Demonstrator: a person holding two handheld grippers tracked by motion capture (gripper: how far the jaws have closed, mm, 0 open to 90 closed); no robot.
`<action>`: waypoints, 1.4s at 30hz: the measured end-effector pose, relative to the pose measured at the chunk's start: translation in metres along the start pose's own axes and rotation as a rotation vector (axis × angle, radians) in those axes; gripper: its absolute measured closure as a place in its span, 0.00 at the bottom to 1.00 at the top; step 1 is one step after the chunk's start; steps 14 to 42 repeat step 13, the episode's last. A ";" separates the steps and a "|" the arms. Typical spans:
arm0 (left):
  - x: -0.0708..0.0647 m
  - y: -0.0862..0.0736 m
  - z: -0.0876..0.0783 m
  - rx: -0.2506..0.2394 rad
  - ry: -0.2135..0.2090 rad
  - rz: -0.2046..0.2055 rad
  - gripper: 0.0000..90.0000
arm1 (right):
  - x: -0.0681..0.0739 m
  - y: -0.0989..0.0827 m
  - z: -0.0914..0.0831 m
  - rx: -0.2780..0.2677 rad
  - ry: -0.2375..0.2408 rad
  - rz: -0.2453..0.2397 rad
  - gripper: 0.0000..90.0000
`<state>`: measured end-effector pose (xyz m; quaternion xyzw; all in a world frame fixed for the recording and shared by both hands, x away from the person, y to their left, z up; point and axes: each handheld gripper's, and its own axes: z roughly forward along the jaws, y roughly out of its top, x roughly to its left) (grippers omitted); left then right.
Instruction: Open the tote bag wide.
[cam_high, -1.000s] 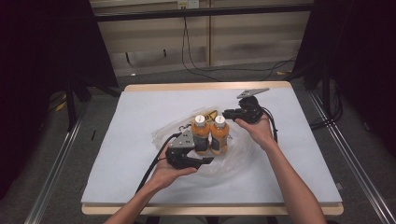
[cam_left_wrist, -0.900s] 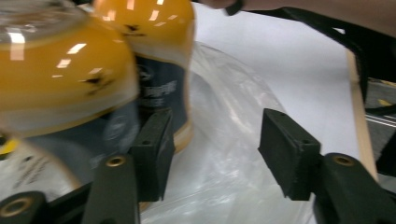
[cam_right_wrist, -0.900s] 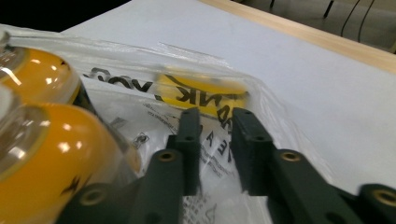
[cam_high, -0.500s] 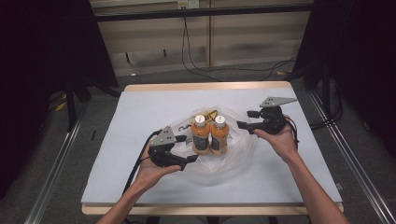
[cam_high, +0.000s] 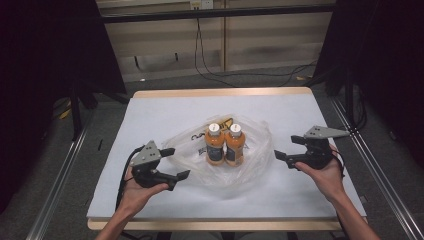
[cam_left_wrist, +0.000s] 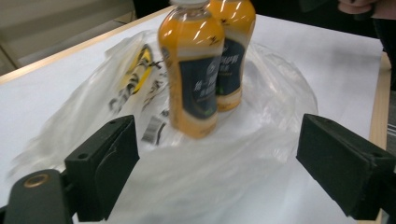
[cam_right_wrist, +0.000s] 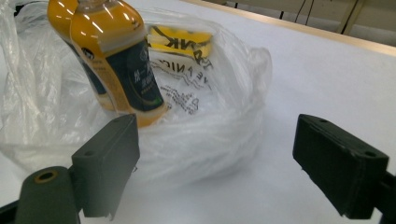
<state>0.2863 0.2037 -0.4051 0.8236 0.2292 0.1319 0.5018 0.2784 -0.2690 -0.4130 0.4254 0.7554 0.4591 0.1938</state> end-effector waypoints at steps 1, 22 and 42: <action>0.002 -0.004 -0.004 0.001 0.012 -0.004 0.12 | 0.001 -0.004 -0.004 -0.004 -0.008 0.007 0.16; 0.017 -0.050 -0.034 -0.021 0.123 -0.085 0.05 | 0.004 -0.051 -0.029 -0.028 -0.083 0.079 0.11; 0.017 -0.050 -0.034 -0.021 0.123 -0.085 0.05 | 0.004 -0.051 -0.029 -0.028 -0.083 0.079 0.11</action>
